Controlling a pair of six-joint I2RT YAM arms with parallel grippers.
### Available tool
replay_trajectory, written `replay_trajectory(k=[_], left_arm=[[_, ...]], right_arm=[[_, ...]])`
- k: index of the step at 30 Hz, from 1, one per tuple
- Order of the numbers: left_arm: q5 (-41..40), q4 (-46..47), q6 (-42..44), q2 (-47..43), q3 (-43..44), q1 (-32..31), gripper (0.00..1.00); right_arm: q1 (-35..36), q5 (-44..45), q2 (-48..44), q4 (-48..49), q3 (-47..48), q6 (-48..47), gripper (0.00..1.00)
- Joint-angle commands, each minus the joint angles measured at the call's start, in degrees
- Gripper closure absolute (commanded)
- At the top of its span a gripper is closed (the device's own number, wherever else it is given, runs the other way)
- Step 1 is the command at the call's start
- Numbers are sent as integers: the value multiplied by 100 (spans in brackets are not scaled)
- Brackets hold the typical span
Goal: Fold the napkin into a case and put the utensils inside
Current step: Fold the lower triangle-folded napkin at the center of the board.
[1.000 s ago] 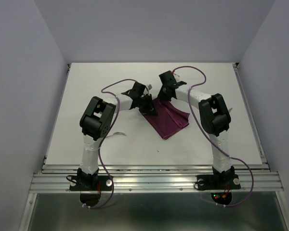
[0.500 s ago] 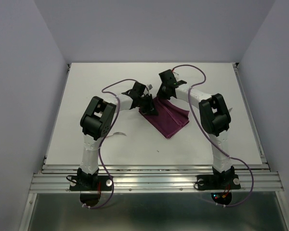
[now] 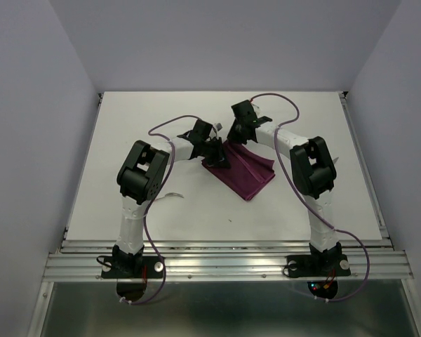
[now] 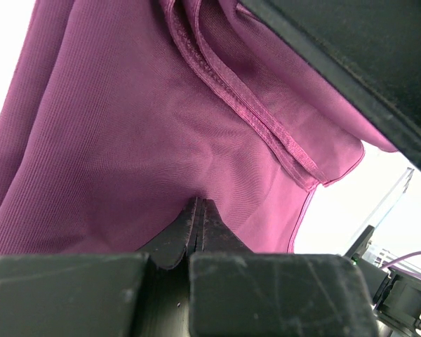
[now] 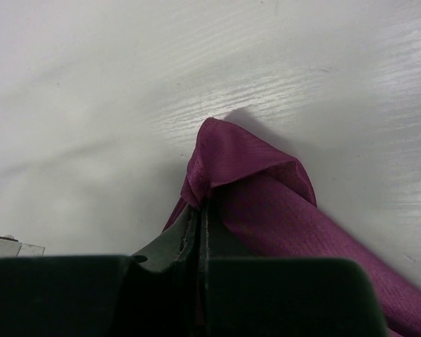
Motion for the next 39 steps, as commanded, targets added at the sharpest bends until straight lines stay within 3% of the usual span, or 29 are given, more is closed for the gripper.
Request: replay_trajectory(k=[1, 15, 27, 39], left_arm=[[-145, -175, 142, 171, 76, -39, 100], [-206, -272, 282, 101, 199, -21, 100], [-119, -571, 563, -610, 138, 110, 100], [-48, -474, 669, -418, -3, 313, 100]], right_arm=[[14, -133, -97, 288, 168, 16, 99], [66, -151, -52, 560, -570, 122, 99], [66, 7, -97, 675, -1036, 315, 99], [66, 25, -1169, 1009, -2397, 1097, 99]])
